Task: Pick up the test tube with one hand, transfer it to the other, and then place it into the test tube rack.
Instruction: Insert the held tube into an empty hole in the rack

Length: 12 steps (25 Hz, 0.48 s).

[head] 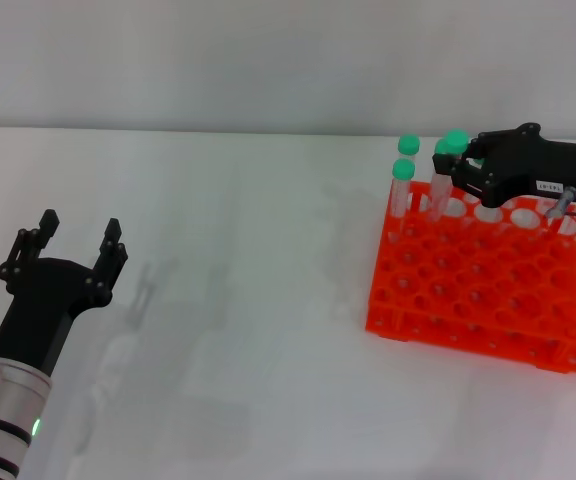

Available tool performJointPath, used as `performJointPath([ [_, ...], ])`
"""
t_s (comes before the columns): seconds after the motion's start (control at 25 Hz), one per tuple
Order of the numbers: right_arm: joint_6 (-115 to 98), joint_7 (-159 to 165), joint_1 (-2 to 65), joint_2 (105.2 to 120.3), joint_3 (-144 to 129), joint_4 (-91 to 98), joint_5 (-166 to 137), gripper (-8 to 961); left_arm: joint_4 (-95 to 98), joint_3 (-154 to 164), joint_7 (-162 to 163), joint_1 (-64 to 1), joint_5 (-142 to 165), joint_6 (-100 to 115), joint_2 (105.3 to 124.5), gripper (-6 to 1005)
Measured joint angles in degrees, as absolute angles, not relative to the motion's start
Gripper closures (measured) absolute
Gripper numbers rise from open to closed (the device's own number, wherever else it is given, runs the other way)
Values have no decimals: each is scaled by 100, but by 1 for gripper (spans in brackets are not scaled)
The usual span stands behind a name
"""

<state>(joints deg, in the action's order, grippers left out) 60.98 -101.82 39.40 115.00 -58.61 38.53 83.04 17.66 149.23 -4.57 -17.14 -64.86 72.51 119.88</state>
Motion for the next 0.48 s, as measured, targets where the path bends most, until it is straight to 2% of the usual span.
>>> performJointPath([
  [0.48,6015,-10171,3958,11528,-5961,3758,8278,747,1776,14923,-457,-1723,-6486,7251,11988,293],
])
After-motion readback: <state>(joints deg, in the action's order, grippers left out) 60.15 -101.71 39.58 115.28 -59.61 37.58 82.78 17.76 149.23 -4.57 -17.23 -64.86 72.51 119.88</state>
